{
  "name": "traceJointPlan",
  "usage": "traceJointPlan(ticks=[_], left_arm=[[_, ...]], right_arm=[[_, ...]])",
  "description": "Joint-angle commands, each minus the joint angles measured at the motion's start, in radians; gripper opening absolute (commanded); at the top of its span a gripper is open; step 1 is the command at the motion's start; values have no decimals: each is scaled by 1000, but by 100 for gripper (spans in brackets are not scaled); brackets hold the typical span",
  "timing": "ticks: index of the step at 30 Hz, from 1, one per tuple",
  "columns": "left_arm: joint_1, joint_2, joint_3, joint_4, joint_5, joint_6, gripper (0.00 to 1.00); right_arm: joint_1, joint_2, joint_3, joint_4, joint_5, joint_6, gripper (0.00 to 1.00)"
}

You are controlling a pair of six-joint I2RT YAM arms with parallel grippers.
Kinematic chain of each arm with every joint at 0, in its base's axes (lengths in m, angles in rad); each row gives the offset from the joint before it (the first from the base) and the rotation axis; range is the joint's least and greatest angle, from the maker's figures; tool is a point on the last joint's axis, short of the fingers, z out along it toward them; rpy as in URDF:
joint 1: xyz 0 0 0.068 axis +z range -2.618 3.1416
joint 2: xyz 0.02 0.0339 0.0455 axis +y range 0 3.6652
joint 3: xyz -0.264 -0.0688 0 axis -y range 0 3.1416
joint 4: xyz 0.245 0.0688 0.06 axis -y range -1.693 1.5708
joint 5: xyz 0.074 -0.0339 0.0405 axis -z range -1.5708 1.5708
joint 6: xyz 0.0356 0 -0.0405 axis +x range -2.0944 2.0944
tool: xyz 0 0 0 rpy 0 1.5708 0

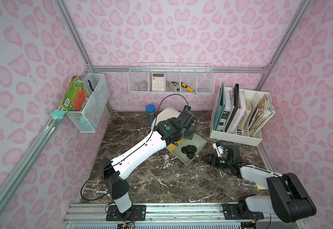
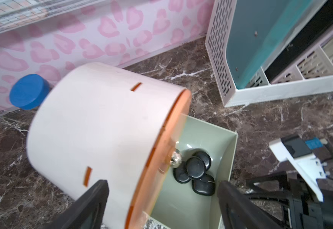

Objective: Put the bluetooth earphones in the drawer according to color
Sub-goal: Close the drawer in the storage box.

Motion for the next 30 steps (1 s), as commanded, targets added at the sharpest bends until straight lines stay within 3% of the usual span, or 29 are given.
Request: traceJointPlan(ticks=[1, 6, 14, 18, 30], left_arm=[[46, -26, 10, 12, -10, 35, 91], [169, -14, 9, 26, 66, 28, 90], [292, 66, 2, 65, 151, 9, 83], [291, 109, -11, 26, 176, -14, 78], [288, 68, -166, 82, 227, -89, 77]], right_arm=[[9, 17, -9, 133, -35, 11, 55], [33, 84, 0, 236, -64, 50, 50], [93, 181, 14, 379, -92, 129, 45], [103, 188, 2, 450, -94, 181, 43], [132, 218, -8, 636, -77, 309, 36]])
